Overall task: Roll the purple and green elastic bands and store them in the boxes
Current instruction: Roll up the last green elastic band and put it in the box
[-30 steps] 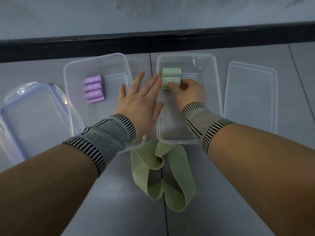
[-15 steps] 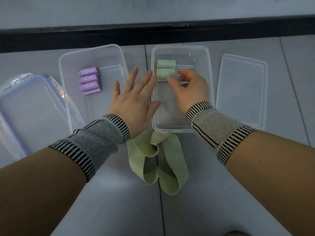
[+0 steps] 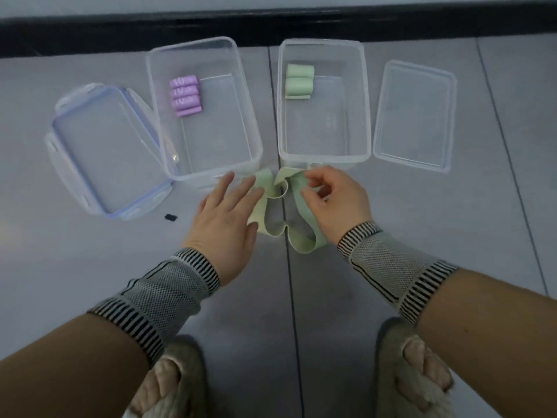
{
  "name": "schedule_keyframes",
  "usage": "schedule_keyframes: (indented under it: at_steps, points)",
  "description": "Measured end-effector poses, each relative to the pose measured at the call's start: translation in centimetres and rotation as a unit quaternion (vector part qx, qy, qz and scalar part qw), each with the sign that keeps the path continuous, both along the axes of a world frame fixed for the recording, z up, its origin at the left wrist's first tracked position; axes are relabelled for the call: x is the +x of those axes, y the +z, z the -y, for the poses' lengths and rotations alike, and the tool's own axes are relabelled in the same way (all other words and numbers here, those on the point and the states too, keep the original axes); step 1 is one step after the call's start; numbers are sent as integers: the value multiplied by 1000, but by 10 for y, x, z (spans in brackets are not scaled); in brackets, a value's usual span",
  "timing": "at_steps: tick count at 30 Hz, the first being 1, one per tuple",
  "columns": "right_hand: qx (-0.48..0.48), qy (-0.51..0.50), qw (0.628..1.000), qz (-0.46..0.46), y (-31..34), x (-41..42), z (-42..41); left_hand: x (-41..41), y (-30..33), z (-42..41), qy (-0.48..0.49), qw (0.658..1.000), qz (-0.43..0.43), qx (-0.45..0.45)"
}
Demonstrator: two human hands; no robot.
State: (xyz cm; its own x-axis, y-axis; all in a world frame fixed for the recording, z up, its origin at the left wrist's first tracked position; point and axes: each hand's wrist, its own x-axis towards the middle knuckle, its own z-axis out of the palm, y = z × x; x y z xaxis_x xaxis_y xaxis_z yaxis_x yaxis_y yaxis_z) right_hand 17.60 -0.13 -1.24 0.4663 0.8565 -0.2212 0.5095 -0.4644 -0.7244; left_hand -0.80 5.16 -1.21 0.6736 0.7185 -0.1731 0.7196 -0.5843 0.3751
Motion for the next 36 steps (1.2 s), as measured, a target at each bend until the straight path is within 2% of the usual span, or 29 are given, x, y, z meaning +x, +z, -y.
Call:
schedule_keyframes:
  at_steps: [4,8,10,12,16,18,21,25,28,30,32,34,36]
  points:
    - [-82,127,987,49,1,-15,-9,-14,11,12,28,1000,-8,5]
    - [-166,137,976,38,-6,-26,-21,-18,7,24,45,999,-7,-12]
    - [-136,88,987,14,-9,-28,-16,-20,1,25,47,999,13,-23]
    - [-82,-13,994,-68,-8,-26,-8,-17,1,21,73,994,69,-34]
    - [13,-149,958,-244,3,-18,15,3,19,6,135,971,197,-16]
    - [40,-170,938,-300,13,-15,20,15,31,2,126,969,210,-23]
    - [65,-171,904,-387,34,-14,17,26,43,7,73,979,185,-38]
    - [83,-148,892,-419,50,-14,12,29,55,12,98,979,176,-35]
    - [84,-194,885,-414,49,-14,11,29,72,11,164,953,239,-93]
    - [89,-252,888,-374,43,-11,12,23,79,7,254,899,314,-173]
    - [79,-284,904,-309,32,-7,14,5,72,-3,359,847,336,-203]
    - [49,-259,935,-236,19,-7,17,-20,53,-10,433,827,295,-205]
    - [8,-204,961,-189,7,-13,22,-45,26,-8,459,845,192,-194]
